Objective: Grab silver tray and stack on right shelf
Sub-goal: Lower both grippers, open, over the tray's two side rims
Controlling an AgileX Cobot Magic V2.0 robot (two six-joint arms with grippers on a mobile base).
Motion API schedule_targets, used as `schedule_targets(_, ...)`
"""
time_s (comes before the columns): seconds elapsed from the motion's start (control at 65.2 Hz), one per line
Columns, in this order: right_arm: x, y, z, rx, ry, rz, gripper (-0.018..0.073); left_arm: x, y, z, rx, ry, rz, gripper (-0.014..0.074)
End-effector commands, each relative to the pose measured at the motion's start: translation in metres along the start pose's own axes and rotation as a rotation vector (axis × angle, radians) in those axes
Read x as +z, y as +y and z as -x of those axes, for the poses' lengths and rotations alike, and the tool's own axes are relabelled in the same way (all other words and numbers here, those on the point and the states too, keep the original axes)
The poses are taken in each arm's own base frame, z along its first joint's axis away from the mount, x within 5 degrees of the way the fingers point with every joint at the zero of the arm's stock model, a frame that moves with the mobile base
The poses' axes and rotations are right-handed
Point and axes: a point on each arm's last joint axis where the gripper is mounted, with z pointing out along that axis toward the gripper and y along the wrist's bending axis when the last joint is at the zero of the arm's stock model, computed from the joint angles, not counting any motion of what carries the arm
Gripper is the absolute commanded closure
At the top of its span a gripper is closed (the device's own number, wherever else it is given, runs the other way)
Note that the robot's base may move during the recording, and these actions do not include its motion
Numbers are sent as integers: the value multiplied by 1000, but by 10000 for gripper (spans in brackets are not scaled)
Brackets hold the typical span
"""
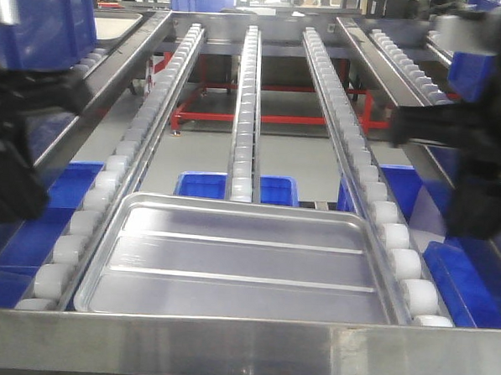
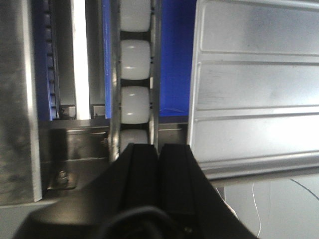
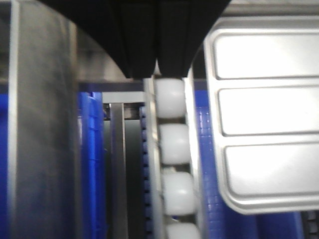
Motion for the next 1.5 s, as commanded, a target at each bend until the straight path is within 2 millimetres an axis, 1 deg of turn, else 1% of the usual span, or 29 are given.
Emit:
schedule_targets(0.0,-2,16,17,12,-48,69,501,-4,-14,16,-10,-68,-36,690)
schedule_targets(0.153,14,28,23,-14,-1,116,501,15,-19,30,-31,-42,4,690)
schedule_targets(0.246,19,31,23,-15,17,140,501,20,-25,34,1,-44,31,690)
schedule_targets(0.338,20,32,22,-17,20,144,501,21,-34,33,32,-41,56,690)
schedule_targets(0.537,19,33,25,-16,-4,156,501,24,-51,25,29,-54,67,690)
schedule_targets(0.767,20,32,24,-16,0,153,501,34,-51,23,30,-23,88,690)
schedule_targets(1.305,20,32,24,-16,6,150,494,35,-55,25,43,-54,62,690)
schedule_targets(1.335,20,32,24,-16,6,150,475,35,-55,25,43,-54,62,690)
schedule_targets(1.397,20,32,24,-16,6,150,403,35,-55,25,43,-54,62,690)
schedule_targets(1.489,20,32,24,-16,6,150,272,35,-55,25,43,-54,61,690)
